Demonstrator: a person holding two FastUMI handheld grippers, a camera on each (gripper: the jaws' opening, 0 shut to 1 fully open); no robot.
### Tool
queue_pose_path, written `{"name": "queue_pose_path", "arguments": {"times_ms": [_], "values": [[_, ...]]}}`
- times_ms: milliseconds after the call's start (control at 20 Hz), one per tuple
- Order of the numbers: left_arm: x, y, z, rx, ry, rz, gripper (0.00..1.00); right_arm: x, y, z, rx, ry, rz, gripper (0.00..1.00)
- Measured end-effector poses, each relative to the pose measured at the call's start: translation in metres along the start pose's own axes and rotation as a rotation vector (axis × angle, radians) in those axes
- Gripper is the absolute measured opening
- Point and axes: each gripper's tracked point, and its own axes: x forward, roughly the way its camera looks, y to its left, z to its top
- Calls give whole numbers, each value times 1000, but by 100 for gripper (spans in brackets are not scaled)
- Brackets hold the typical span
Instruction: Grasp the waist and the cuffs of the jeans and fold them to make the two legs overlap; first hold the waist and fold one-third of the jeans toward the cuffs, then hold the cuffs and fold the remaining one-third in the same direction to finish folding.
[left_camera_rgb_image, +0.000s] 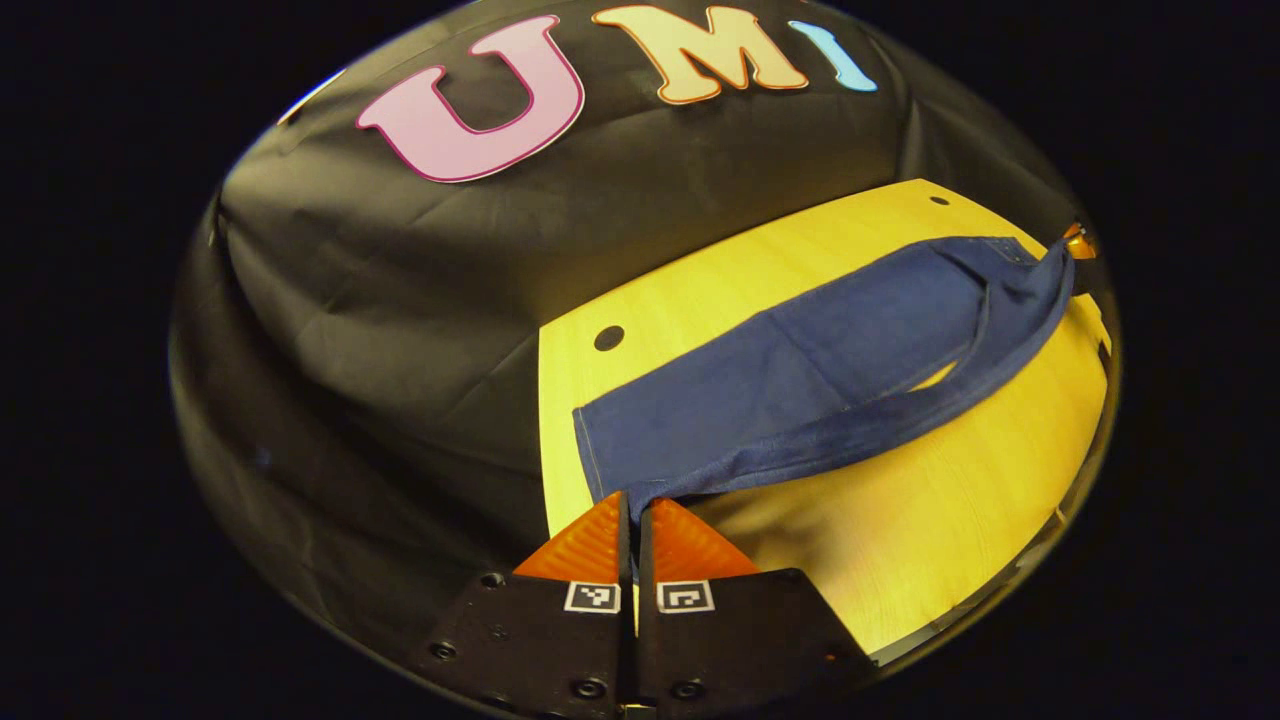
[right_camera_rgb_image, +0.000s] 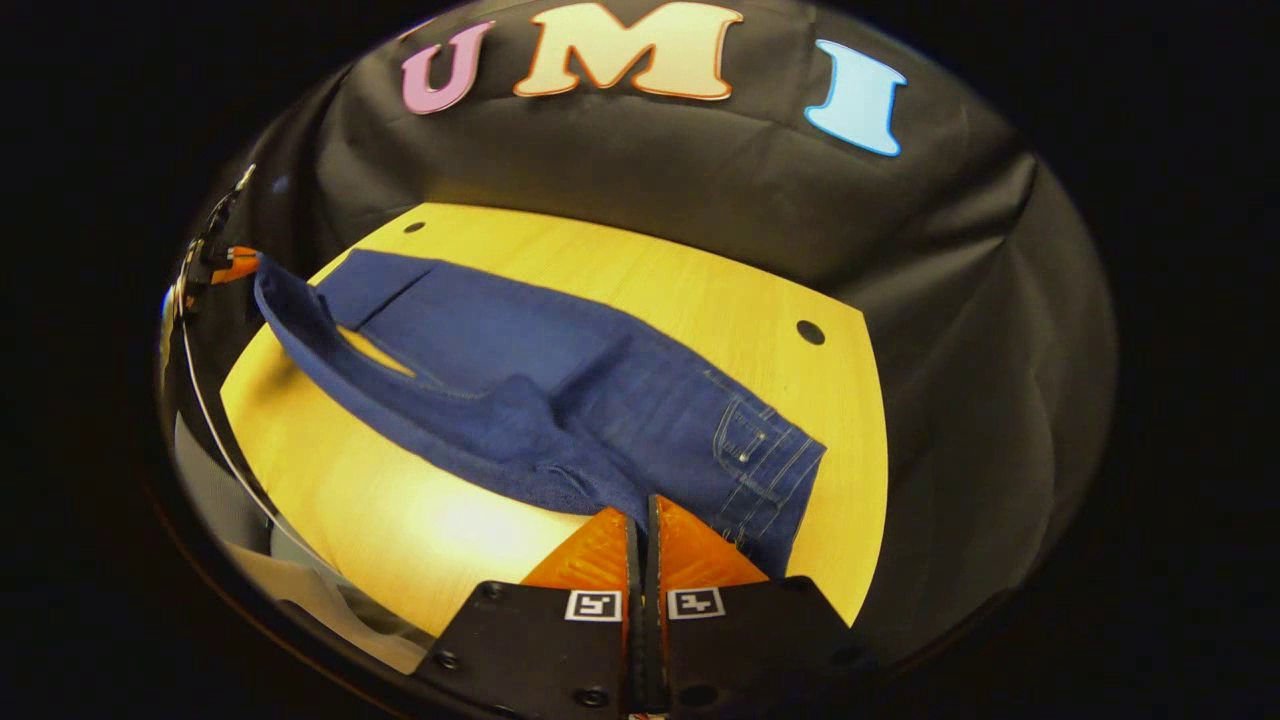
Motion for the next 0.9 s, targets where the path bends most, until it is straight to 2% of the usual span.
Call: {"name": "queue_pose_path", "arguments": {"times_ms": [50,400,550,600,650,750,850,900], "values": [[11,4,10,-6,8,9,0,12,-5,10,9,-6,-11,0],[117,14,37,-67,123,38,0,124,-26,70,43,-16,-69,3],[162,4,39,-78,146,71,0,178,-33,70,113,5,-76,3],[177,2,38,-81,149,82,0,192,-32,68,130,11,-79,0],[188,0,37,-86,154,93,0,205,-31,65,133,19,-80,2],[205,-2,33,-90,171,119,0,217,-29,58,103,33,-79,0],[214,0,34,-81,165,167,0,222,-28,58,73,30,-80,6],[210,-2,38,-91,152,183,4,222,-29,59,76,28,-83,8]]}}
